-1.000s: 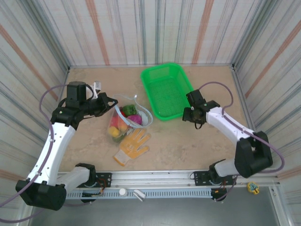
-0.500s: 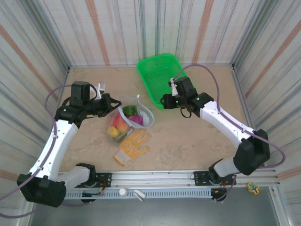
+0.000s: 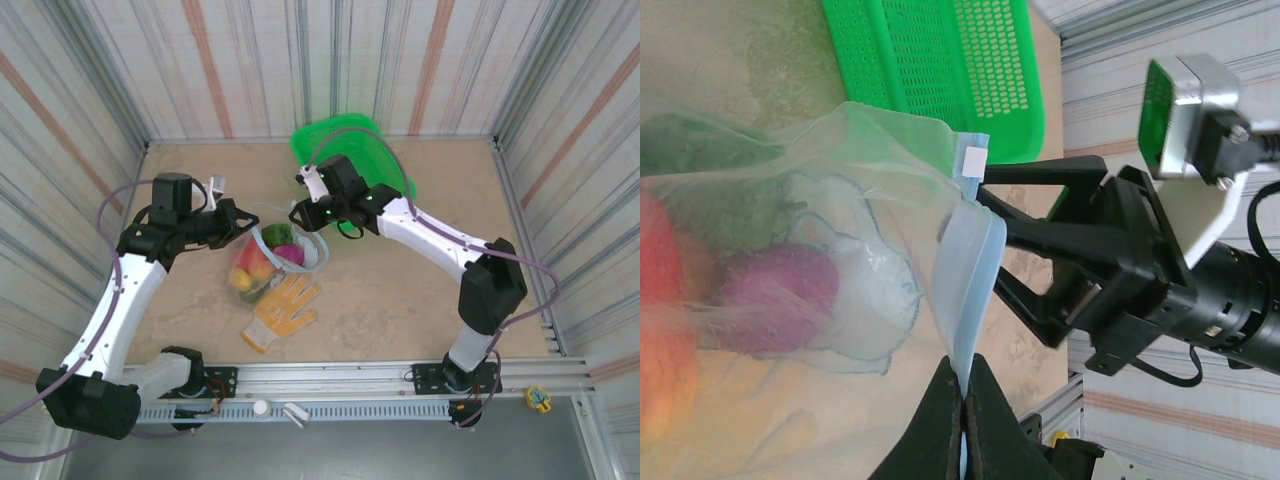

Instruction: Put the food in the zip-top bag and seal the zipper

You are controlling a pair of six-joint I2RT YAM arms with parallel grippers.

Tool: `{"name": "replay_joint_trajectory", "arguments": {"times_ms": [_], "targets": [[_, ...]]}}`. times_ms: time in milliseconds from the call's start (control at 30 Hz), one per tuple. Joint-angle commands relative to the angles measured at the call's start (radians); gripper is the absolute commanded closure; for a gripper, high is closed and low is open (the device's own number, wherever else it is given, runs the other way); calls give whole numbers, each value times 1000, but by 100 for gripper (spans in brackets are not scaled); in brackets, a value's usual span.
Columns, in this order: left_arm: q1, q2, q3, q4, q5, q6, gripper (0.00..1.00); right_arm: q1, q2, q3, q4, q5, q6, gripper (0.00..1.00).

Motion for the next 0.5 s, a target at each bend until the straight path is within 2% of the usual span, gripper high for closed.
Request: {"name": "replay_joint_trajectory", "arguments": {"times_ms": [0,100,200,333,467], "targets": [[-3,-20,16,-1,-8,21,100,10,49,83,-44,-9,-24,76],[1,-31,32,-31,-35,44,100,17,73,147,-71,-18,-26,100],[16,-69,36,-38,-63,60,99,30,62,199,-64,9,-30,100],[20,-123,48,-18,-54,93,82,29,44,277,-32,0,-16,100],[16,-216,44,-7,-174,137,65,29,35,361,-1,-70,-48,100]]}}
